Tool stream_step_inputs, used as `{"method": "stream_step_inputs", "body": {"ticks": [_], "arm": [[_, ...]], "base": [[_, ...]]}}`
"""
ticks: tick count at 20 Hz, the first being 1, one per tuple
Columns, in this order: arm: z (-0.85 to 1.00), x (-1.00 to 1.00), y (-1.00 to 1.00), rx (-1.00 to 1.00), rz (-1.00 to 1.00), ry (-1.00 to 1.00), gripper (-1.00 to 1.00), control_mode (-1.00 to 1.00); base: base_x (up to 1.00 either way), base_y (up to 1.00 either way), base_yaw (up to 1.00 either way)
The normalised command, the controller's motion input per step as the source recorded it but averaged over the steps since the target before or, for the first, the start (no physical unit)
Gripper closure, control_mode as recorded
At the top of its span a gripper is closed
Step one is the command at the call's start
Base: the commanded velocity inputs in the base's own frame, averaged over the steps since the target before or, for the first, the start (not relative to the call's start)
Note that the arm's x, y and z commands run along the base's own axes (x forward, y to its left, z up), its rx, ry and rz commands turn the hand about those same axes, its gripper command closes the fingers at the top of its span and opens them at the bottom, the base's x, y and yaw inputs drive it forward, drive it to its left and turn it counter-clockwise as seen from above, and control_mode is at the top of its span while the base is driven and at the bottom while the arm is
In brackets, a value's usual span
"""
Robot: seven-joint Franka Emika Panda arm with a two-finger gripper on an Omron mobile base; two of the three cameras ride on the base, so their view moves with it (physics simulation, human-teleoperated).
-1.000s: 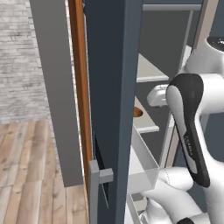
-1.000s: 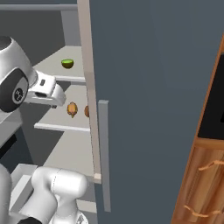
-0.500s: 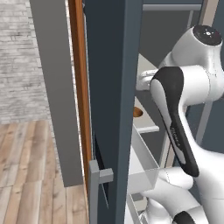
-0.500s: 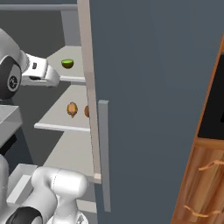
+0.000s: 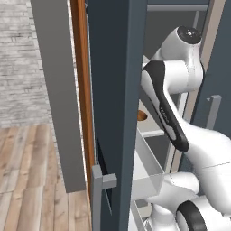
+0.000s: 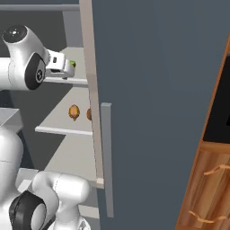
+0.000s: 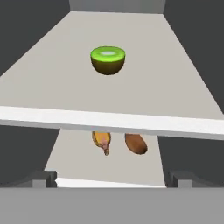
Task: Take the kiwi, potato, and chicken drumstick from the freezer and place them in the bowl on the counter.
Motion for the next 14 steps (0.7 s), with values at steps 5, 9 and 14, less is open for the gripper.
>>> {"method": "stream_step_inputs", "body": {"ticks": [5,9,14], "arm": [[-0.03,0.75,0.13,0.00,0.00,0.00,-1.00,-1.00],[-0.03,0.57,0.12,0.00,0.00,0.00,-1.00,-1.00],[0.00,0.46,0.02,0.00,0.00,0.00,-1.00,-1.00]], "base": [[0.00,0.00,0.00],[0.00,0.00,0.00],[0.00,0.00,0.00]]}}
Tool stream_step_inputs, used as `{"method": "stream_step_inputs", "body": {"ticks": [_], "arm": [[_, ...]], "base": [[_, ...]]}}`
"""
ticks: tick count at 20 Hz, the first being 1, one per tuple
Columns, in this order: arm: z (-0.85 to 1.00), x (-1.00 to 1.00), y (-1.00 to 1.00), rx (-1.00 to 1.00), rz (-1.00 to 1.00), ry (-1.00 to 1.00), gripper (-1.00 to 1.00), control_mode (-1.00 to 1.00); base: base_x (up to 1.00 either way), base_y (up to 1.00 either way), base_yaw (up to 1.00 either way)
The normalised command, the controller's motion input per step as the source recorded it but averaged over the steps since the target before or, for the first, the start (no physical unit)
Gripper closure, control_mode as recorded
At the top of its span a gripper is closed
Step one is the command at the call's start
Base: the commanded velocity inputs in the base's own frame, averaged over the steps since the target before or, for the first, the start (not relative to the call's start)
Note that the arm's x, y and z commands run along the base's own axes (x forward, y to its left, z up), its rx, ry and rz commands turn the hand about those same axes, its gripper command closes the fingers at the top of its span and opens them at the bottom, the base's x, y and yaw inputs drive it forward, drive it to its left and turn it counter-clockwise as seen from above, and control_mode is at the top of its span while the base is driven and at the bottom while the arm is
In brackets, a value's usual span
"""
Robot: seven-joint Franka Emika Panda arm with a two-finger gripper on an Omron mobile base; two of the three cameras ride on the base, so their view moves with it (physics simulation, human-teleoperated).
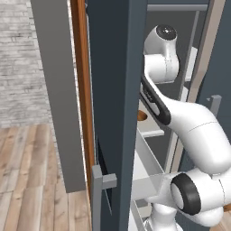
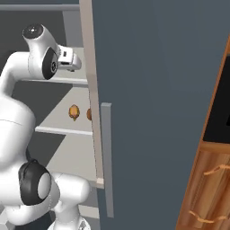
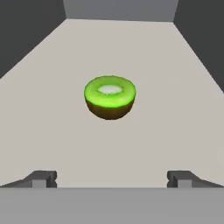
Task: Take the kiwi, potato, and chicken drumstick from the freezer and place them in the bowl on the counter.
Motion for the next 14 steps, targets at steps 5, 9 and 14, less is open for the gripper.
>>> {"method": "stream_step_inputs", "body": {"ticks": [5,9,14], "arm": [[-0.02,0.36,0.00,0.00,0.00,0.00,-1.00,-1.00],[-0.07,0.27,0.01,0.00,0.01,0.00,-1.00,-1.00],[-0.03,0.35,0.10,0.00,0.00,0.00,-1.00,-1.00]], "base": [[0.00,0.00,0.00],[0.00,0.00,0.00],[0.00,0.00,0.00]]}}
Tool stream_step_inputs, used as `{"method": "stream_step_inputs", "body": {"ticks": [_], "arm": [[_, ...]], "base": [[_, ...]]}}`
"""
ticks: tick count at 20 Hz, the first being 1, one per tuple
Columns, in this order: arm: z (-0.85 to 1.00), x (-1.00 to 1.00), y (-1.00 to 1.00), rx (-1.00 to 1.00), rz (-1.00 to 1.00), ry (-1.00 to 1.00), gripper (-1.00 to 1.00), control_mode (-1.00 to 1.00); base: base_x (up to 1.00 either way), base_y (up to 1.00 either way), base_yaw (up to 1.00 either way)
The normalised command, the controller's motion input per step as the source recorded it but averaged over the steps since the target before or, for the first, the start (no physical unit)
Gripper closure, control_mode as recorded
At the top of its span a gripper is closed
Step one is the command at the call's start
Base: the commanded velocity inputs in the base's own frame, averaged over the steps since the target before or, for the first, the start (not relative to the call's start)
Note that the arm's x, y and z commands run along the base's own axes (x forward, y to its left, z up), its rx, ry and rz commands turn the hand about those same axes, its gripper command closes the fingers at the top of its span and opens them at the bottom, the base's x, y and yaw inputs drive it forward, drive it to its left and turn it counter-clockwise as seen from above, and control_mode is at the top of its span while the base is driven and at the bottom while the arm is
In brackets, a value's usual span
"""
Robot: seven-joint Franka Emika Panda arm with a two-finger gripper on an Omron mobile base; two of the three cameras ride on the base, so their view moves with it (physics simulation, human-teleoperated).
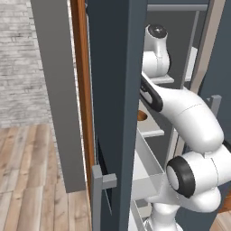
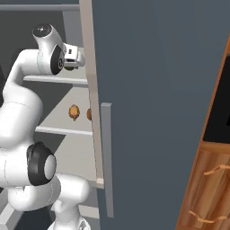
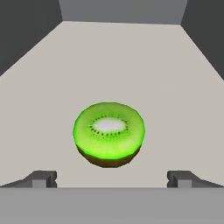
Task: Take the kiwi, potato, and chicken drumstick from the freezer and place them in the bowl on the counter.
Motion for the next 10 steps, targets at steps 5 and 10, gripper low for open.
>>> {"method": "stream_step_inputs", "body": {"ticks": [5,10], "arm": [[-0.02,0.34,0.09,0.00,0.00,0.00,-1.00,-1.00],[-0.10,0.27,0.08,0.00,0.00,0.00,-1.00,-1.00]], "base": [[0.00,0.00,0.00],[0.00,0.00,0.00]]}}
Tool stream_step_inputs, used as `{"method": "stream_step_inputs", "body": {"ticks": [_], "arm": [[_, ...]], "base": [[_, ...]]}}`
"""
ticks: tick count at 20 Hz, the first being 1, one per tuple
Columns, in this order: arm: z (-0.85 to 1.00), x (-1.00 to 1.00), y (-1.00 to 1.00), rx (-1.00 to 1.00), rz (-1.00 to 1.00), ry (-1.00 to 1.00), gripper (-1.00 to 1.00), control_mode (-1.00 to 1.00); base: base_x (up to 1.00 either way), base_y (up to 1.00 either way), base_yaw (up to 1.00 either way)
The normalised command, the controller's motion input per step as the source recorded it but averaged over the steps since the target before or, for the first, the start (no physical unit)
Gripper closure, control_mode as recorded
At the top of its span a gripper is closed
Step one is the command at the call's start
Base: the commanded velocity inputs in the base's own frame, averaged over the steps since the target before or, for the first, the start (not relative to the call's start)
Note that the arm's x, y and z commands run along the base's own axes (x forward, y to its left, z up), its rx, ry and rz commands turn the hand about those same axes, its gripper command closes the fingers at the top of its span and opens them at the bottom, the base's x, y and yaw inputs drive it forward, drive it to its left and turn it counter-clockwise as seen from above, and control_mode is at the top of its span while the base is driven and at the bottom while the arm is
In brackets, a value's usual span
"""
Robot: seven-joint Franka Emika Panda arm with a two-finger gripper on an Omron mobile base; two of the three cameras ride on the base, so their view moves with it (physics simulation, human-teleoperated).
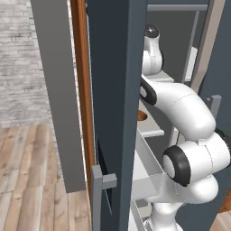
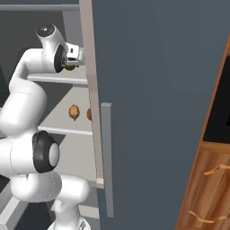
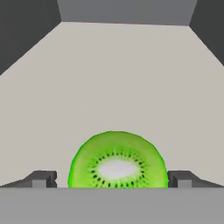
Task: Take the kiwi, potato, and chicken drumstick from the freezer and place them in the bowl on the counter.
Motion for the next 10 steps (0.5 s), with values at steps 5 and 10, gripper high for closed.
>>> {"method": "stream_step_inputs", "body": {"ticks": [5,10], "arm": [[-0.23,0.12,0.01,0.00,0.00,0.00,-1.00,-1.00],[-0.17,0.07,0.00,0.00,0.00,0.00,1.00,-1.00]], "base": [[0.00,0.00,0.00],[0.00,0.00,0.00]]}}
